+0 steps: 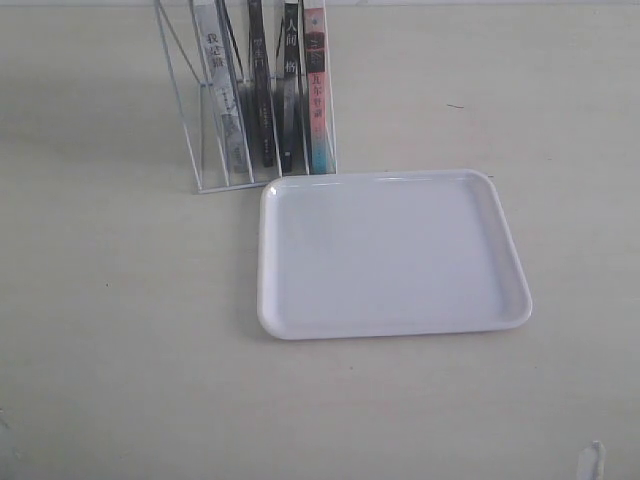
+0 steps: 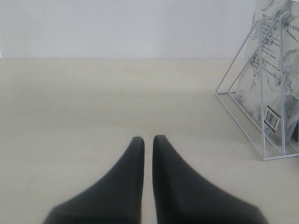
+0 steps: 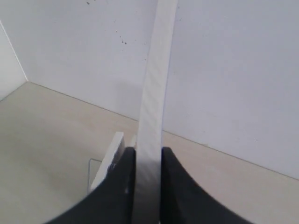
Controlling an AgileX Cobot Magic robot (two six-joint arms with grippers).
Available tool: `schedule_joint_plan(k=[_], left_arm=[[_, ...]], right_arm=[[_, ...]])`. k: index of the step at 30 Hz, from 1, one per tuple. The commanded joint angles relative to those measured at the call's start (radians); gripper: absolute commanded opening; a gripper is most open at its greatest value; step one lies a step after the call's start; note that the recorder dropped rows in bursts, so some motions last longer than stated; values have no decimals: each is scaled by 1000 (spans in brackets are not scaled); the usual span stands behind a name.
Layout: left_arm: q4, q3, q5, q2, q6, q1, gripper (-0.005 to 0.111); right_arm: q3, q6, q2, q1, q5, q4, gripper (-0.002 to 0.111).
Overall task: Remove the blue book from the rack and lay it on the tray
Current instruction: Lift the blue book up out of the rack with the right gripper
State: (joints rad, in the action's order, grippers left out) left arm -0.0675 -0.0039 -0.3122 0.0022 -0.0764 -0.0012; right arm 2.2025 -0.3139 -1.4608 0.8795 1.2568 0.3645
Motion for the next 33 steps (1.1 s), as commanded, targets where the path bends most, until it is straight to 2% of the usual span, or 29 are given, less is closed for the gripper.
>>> schedule_joint_plan(k=[1,9,19,23,33], left_arm=[[-2,4,6,-2,2,-10,6],[-2,4,6,-2,2,-10,6],[-2,4,6,-2,2,-10,6],[-2,4,6,-2,2,-10,6],[-2,4,6,-2,2,-10,6]], right_arm=[[-130,-23,109,-2,-36,91,0],[-442,-148,311,-2,-36,157,0],[-841,-185,509,-2,-36,216,0],[-892,-185,521,-2,-36,274,0],[-892,-113,474,-2,-36,232,0]])
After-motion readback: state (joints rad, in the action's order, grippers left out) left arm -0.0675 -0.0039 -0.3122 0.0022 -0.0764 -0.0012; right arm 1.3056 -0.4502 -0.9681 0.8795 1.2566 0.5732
